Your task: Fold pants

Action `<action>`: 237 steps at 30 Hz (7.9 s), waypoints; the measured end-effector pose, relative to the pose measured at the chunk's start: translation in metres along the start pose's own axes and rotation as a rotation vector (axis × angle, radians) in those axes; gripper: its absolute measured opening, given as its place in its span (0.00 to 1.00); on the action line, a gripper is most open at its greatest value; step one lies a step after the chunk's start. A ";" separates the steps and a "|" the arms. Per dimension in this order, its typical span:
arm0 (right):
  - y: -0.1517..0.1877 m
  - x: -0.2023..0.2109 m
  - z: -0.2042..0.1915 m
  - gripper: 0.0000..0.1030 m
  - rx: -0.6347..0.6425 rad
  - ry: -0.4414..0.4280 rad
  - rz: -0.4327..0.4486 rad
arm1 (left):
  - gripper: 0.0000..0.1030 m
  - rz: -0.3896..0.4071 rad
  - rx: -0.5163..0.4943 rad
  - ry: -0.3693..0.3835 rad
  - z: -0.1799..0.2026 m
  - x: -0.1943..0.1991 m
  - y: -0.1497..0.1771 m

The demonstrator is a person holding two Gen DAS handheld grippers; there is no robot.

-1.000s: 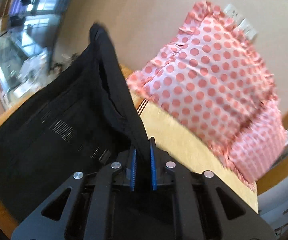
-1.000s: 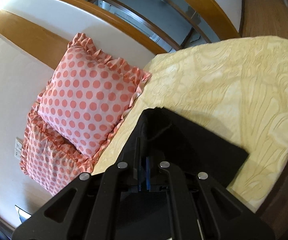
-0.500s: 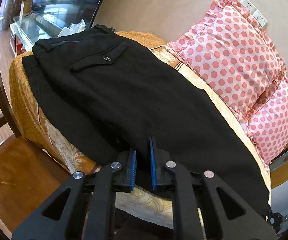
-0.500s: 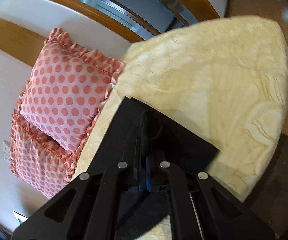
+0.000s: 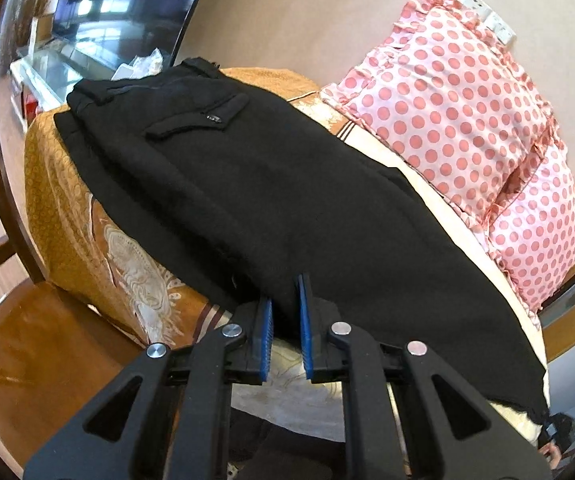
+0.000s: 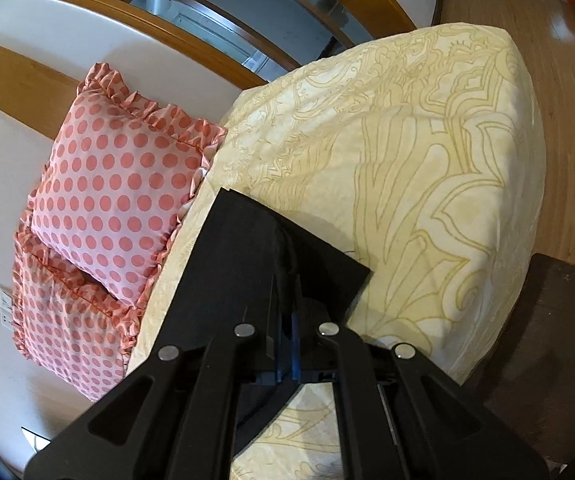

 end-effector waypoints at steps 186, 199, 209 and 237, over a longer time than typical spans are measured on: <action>0.243 -0.097 -0.252 0.15 0.885 -0.286 -0.620 | 0.10 -0.307 -0.347 0.376 0.178 -0.123 -0.080; 0.200 -0.225 -0.301 0.14 0.774 -0.091 -0.489 | 0.11 -0.343 -0.288 0.294 0.244 -0.242 -0.157; 0.182 -0.175 -0.297 0.62 0.727 -0.109 -0.413 | 0.19 -0.238 -0.361 0.247 0.239 -0.207 -0.157; 0.307 -0.044 -0.186 0.98 1.036 -0.016 -0.290 | 0.99 -0.022 -0.733 0.053 0.218 -0.054 -0.001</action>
Point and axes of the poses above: each gripper's, at about its wrist camera, not at the fingertips, and x roughly against the way its jaws point, z to its right, y to its underside, the point moved 3 cm from there along -x, roughly the way its jaws point, and after that the axes turned 11 degrees about -x, right-handed, at the moved point
